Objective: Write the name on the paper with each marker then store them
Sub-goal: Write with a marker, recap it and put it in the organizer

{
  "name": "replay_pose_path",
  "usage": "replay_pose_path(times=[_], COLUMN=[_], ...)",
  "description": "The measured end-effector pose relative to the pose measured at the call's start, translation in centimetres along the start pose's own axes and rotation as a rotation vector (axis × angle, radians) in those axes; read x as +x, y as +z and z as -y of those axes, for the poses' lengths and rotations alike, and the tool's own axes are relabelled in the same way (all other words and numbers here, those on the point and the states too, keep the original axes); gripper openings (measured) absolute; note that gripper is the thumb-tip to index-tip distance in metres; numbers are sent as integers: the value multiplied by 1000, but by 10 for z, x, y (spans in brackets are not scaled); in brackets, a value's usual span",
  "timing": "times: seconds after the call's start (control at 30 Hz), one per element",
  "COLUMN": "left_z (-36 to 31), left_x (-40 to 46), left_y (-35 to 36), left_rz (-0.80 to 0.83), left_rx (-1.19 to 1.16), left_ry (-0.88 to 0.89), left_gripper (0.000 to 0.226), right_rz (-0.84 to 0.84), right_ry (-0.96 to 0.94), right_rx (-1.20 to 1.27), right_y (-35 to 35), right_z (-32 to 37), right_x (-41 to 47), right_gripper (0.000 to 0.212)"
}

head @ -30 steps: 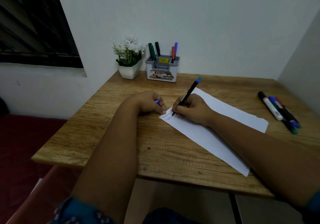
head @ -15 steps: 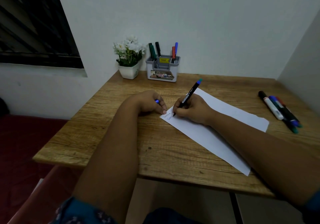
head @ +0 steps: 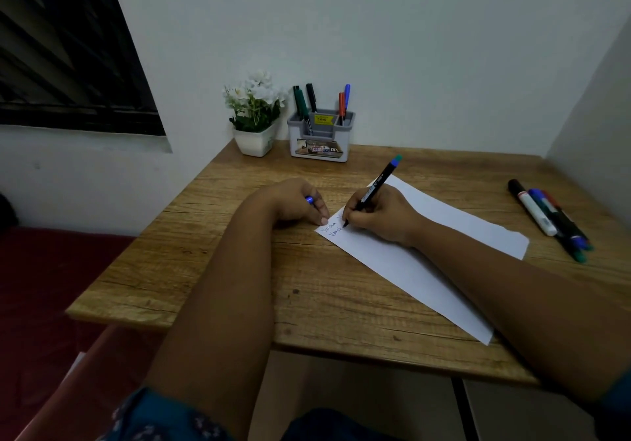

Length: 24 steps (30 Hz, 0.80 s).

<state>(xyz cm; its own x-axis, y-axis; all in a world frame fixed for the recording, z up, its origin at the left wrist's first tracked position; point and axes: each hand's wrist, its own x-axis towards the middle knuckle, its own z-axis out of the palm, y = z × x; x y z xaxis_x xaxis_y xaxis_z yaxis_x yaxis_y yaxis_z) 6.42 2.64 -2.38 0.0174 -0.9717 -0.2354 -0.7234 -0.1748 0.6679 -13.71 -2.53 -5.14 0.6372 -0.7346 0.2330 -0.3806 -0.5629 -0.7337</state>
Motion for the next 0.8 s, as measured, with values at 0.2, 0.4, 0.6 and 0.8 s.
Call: replay_pose_path(times=[0.2, 0.4, 0.6, 0.8], left_z=[-2, -1, -14, -29], left_x=[-2, -2, -1, 1], left_y=[0, 0, 2, 7], left_rz=[-7, 6, -258, -225], left_rx=[1, 22, -488, -1029], left_ry=[-13, 12, 64, 119], left_gripper=[12, 11, 10, 37], right_rz=[15, -277, -255, -185], right_ry=[10, 114, 76, 160], right_rx=[-31, 626, 641, 840], right_y=[0, -12, -31, -33], right_z=[-3, 4, 8, 7], right_x=[1, 8, 2, -5], right_gripper=[7, 14, 16, 22])
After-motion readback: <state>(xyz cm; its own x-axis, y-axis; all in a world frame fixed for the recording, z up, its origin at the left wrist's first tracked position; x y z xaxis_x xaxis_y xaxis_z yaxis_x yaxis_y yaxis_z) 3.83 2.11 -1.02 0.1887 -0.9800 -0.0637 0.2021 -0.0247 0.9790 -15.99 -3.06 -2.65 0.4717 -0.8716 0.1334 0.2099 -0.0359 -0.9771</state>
